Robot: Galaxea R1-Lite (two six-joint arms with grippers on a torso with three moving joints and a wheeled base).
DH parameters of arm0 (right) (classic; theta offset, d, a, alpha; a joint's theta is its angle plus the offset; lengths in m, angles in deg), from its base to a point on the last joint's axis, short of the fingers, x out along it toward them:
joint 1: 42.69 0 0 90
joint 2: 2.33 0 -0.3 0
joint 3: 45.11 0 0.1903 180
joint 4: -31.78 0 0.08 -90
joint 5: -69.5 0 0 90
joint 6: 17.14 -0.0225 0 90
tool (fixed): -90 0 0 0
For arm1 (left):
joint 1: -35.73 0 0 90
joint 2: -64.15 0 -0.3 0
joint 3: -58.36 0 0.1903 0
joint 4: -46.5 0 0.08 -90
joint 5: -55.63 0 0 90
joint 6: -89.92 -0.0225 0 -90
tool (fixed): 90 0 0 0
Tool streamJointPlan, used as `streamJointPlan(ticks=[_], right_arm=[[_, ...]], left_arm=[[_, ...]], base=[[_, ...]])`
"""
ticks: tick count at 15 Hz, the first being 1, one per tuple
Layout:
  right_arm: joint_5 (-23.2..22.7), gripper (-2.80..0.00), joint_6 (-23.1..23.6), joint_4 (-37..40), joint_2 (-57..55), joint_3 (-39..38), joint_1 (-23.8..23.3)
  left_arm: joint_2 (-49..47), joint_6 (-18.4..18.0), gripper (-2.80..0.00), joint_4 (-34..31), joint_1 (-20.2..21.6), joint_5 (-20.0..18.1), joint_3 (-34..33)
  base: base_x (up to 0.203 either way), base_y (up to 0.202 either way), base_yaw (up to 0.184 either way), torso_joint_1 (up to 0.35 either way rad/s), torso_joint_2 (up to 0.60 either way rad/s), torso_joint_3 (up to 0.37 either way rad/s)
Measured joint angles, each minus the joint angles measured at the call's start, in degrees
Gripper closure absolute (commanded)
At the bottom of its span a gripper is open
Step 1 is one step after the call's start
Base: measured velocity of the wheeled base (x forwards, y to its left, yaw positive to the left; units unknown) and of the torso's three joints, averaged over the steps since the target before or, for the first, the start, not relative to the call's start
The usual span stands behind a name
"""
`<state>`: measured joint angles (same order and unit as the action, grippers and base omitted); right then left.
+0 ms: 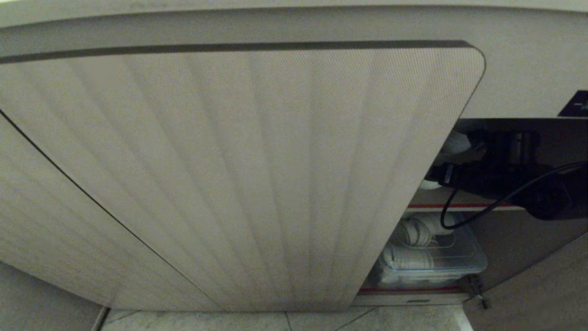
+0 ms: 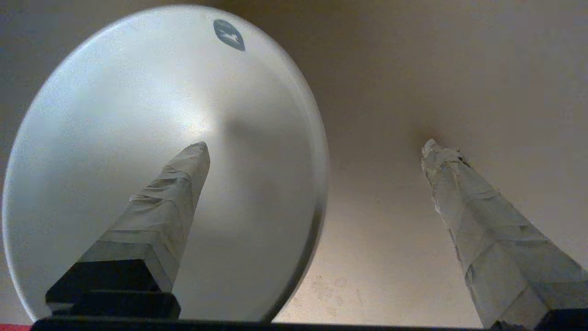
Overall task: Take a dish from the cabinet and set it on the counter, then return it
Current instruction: Take the bowl from the cabinet
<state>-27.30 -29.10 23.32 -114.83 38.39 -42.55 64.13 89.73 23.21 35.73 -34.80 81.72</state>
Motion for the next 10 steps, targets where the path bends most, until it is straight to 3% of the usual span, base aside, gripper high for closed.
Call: streamJointPlan(ticks=[10], right_arm=[[0.0,-2.80,0.0,3.4,-0.1,3.2,0.0]], left_arm=[[0.0,0.0,0.00,0.0,0.0,0.0,0.0]], base=[[0.000,0.000,0.000,0.000,0.00,0.000]])
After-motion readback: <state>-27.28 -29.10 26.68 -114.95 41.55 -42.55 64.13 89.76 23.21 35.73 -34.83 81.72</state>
